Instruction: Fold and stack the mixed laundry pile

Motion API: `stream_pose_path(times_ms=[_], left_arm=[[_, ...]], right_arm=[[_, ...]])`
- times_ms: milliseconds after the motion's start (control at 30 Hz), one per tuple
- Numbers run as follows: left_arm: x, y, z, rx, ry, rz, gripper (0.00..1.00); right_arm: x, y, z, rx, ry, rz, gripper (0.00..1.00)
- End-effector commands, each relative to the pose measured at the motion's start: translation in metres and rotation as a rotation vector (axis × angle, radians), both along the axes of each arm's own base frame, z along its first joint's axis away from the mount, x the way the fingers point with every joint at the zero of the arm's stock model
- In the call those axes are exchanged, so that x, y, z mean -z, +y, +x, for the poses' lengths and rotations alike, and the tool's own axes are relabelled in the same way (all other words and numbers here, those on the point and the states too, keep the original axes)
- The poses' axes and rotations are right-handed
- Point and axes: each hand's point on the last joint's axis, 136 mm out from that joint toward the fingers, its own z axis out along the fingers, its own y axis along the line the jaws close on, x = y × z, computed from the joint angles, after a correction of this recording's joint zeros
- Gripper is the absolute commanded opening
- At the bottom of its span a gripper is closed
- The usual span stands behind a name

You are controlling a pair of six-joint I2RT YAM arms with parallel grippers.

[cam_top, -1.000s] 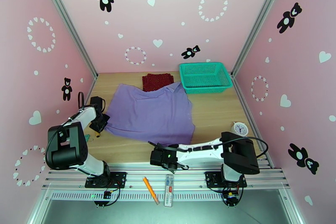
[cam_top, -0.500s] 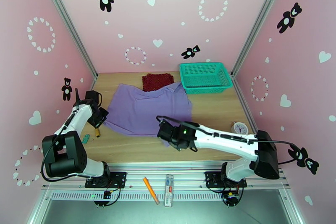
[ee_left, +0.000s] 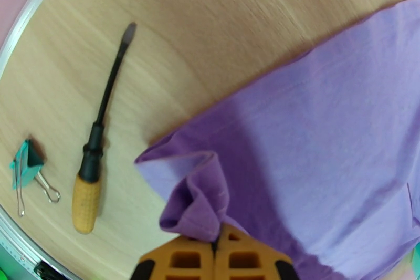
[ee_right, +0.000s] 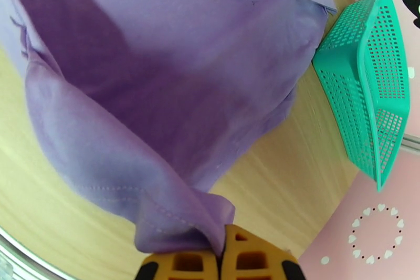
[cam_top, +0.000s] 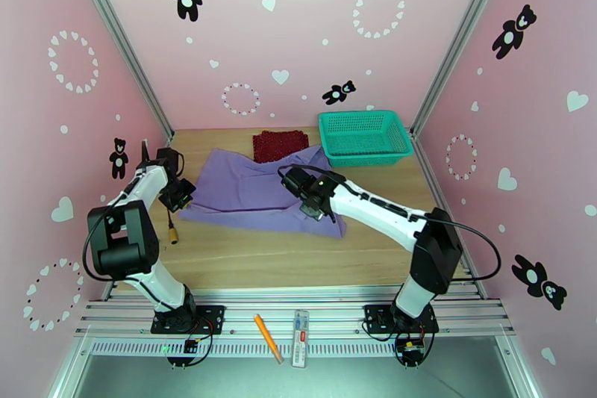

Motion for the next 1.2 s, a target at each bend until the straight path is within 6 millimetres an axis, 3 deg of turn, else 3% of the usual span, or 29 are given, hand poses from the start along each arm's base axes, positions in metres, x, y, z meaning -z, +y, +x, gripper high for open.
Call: stream_pose_path(times_ms=[0,167,400,533,800,967,1100,1167], left_arm=[[0.006,0.004,0.009,0.015,0.015,-0.005,0.00],[0.015,0.006,0.024,0.012,0.015,-0.014,0.02],[0.022,0.007,0.041,0.015,0.012,-0.029,0.57],[0.019,0.008,0.049,0.022,0.003,-0.028,0.72],[0.001,0.009,0.050,0.042,-0.029,-0.011,0.75],[-0.007,0.007,0.034,0.055,-0.031,0.004,0.75],[-0.007,0.004,0.018,0.060,-0.021,0.011,0.74],[-0.007,0.002,0.013,0.065,-0.022,0.011,0.72]], right_arm=[[0.005,0.010,0.024,-0.044,-0.003,-0.018,0.00],[0.019,0.010,0.048,-0.015,0.004,-0.037,0.00],[0.043,0.005,0.070,0.058,0.013,-0.054,0.00],[0.053,-0.003,0.080,0.128,0.001,-0.058,0.02],[0.046,-0.024,0.110,0.317,-0.103,0.008,0.34],[0.039,-0.022,0.117,0.370,-0.139,0.086,0.37],[0.040,-0.015,0.107,0.380,-0.103,0.160,0.37],[0.043,-0.009,0.095,0.361,-0.060,0.189,0.31]])
